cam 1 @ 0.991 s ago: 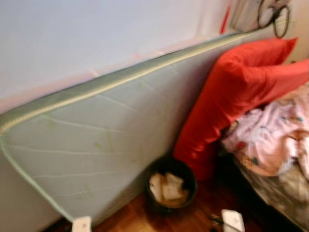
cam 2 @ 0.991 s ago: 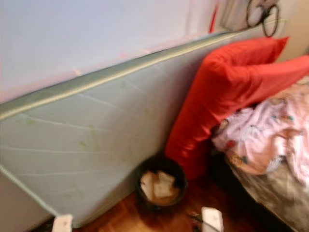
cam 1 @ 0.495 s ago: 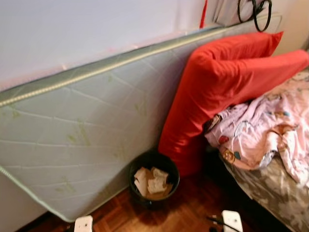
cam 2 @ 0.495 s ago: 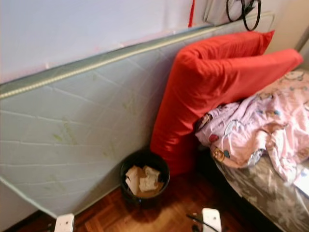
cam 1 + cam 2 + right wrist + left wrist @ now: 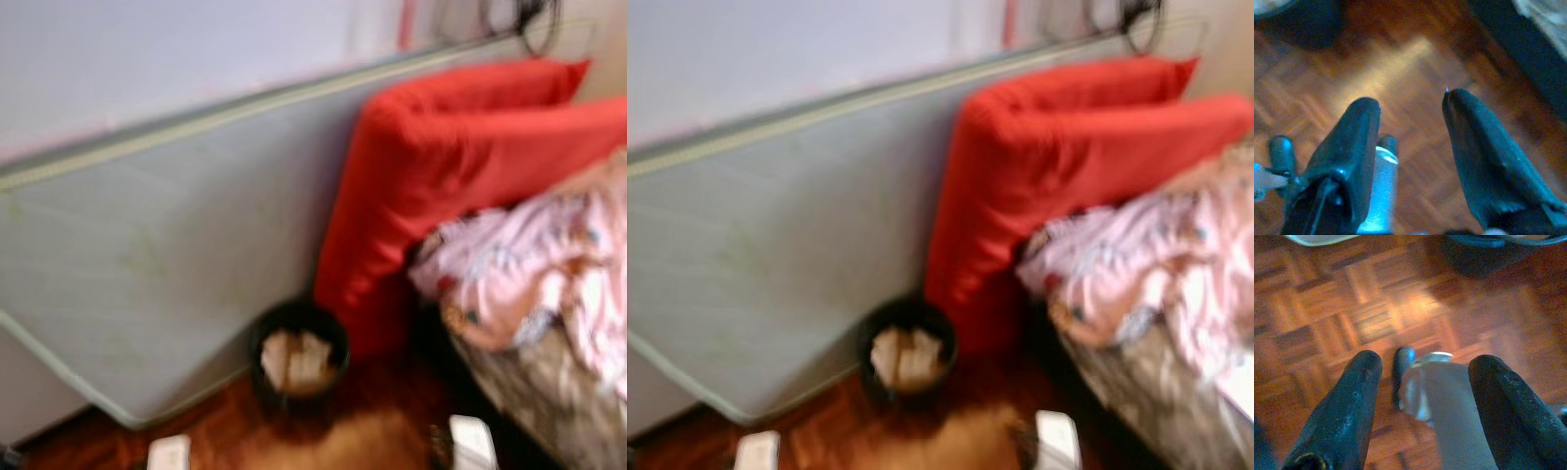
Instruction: Clean up the room
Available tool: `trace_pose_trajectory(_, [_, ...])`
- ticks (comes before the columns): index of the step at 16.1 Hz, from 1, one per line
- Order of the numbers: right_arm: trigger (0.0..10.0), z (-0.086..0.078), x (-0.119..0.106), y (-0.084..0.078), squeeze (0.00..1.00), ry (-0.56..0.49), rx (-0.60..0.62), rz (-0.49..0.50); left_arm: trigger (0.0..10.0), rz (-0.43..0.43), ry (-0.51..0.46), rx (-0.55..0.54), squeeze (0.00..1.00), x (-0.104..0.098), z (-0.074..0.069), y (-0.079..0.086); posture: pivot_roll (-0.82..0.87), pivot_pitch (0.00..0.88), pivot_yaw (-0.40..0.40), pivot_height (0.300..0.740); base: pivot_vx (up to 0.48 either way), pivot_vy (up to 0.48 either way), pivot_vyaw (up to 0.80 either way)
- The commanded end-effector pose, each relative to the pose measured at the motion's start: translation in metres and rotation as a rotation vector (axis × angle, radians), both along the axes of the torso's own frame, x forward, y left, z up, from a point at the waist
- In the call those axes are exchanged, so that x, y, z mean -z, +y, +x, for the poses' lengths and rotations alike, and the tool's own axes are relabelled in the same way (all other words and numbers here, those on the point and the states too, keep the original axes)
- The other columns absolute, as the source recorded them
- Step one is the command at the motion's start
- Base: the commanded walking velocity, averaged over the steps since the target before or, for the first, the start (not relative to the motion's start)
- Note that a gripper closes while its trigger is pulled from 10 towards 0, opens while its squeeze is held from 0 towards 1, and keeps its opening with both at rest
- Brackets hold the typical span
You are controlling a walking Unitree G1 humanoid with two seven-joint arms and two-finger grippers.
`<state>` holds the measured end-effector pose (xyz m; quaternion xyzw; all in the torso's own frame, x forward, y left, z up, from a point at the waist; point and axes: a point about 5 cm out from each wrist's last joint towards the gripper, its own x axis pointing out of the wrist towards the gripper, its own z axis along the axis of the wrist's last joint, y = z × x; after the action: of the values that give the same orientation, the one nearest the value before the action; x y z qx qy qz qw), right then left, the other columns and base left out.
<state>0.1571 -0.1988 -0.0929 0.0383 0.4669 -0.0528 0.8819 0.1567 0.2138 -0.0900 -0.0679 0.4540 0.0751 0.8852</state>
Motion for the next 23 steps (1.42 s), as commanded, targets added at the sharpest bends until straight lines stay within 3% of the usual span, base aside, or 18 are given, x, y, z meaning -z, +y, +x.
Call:
trace_pose_trajectory(1, [10.0, 0.0078, -0.0034, -0.0034, 0.00, -0.023, 0.126, 0.116, 10.0, 0.061, 0.009, 0.188, 0.00, -0.0136, 0.0356, -0.0053, 0.00, 0.000, 0.022, 0.740, 0.000, -0.266, 0.00])
trace_pose_trajectory(17, [10.0, 0.0045, -0.0022, -0.0018, 0.00, -0.031, 0.132, 0.141, 10.0, 0.060, 0.018, 0.188, 0.00, -0.0112, 0.0313, -0.0067, 0.01, 0.000, 0.009, 0.740, 0.000, -0.270, 0.00])
trace_pose_trajectory(23, [10.0, 0.0043, -0.0024, -0.0013, 0.00, -0.049, 0.148, 0.156, 10.0, 0.058, 0.023, 0.172, 0.00, -0.0103, 0.0295, -0.0066, 0.00, 0.000, 0.011, 0.740, 0.000, 0.000, 0.00])
